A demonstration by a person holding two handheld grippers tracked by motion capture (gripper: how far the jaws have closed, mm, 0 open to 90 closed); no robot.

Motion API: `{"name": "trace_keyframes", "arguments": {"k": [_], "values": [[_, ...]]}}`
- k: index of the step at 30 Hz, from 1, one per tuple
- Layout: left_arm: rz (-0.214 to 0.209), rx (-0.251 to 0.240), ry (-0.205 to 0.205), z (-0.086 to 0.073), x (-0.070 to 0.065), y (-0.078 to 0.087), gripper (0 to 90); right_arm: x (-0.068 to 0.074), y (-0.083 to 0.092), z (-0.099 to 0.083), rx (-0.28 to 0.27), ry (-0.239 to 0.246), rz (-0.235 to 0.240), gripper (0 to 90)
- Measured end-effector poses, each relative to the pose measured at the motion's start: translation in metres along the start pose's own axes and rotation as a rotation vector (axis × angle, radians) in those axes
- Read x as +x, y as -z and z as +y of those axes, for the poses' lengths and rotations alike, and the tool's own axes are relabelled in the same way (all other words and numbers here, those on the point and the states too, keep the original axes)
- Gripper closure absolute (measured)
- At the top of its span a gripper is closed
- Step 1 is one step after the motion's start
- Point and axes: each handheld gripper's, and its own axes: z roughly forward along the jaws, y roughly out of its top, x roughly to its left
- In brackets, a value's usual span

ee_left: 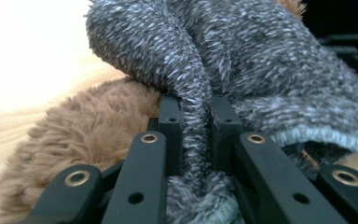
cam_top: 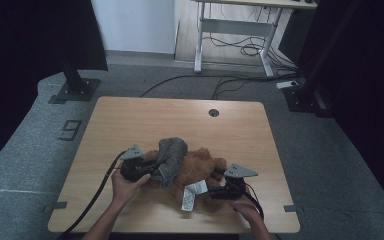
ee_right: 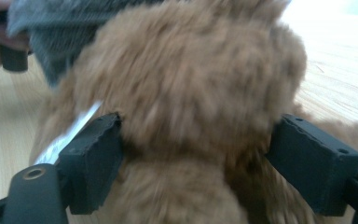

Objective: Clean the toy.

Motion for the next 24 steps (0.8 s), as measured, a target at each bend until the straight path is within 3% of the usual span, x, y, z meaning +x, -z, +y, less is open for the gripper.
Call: {"name": "trace_keyframes", "arguments": {"k": [5, 11, 16, 19, 24], "values": [[0.023, 0.008, -0.017, -0.007, -0.003, 0.005, 78.2, 0.009, -0.025, 0.002, 0.074, 0.019, 0.009, 14.6], [0.038, -0.020, -0.017, -0.009, -0.001, -0.003, 78.4, 0.011, -0.037, -0.001, 0.094, 0.103, -0.122, 30.2], [0.032, -0.015, 0.006, 0.007, 0.001, -0.011, 78.2, 0.002, -0.040, -0.001, 0.059, 0.093, -0.168, 33.3], [0.010, -0.001, -0.023, 0.026, -0.012, -0.013, 78.0, 0.002, -0.038, -0.003, 0.050, 0.092, -0.172, 33.9], [-0.030, 0.021, -0.101, 0.055, -0.046, -0.039, 77.8, 0.007, -0.039, -0.006, 0.053, 0.128, -0.181, 33.9]]}}
